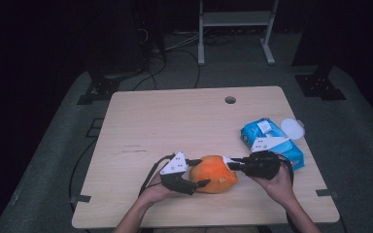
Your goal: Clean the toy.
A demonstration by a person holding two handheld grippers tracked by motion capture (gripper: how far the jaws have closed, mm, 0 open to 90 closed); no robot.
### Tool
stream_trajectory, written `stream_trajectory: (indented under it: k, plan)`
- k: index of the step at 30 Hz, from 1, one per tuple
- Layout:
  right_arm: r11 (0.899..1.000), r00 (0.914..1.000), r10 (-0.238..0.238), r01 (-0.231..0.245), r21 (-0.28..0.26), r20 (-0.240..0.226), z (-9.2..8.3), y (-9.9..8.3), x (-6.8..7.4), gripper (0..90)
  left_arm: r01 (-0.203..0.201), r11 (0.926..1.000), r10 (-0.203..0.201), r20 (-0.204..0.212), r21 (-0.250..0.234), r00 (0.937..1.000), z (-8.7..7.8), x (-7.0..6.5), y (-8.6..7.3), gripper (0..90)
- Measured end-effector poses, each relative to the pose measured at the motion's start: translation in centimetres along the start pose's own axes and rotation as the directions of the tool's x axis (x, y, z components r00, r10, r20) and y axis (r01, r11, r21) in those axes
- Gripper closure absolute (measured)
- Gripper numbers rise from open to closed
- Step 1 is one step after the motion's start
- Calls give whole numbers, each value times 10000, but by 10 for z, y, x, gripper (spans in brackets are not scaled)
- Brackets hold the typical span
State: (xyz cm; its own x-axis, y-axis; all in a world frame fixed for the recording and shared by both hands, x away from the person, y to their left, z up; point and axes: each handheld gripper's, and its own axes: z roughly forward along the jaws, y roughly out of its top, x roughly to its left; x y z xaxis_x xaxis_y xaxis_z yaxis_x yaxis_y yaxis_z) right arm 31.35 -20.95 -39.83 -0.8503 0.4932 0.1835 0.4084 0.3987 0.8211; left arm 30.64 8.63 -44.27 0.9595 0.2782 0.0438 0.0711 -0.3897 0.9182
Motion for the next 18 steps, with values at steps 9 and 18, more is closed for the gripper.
stream_trajectory:
  k: [9,18]
  plan:
    - [9997,9998,39,-35,257,-177,2,-1,-1,799,1435,9892,-1433,-106,287,9896,-1,11,-3,110]
    - [9969,9969,-780,781,84,-108,6,10,18,799,1023,9943,-1018,-182,296,9946,0,7,-1,153]
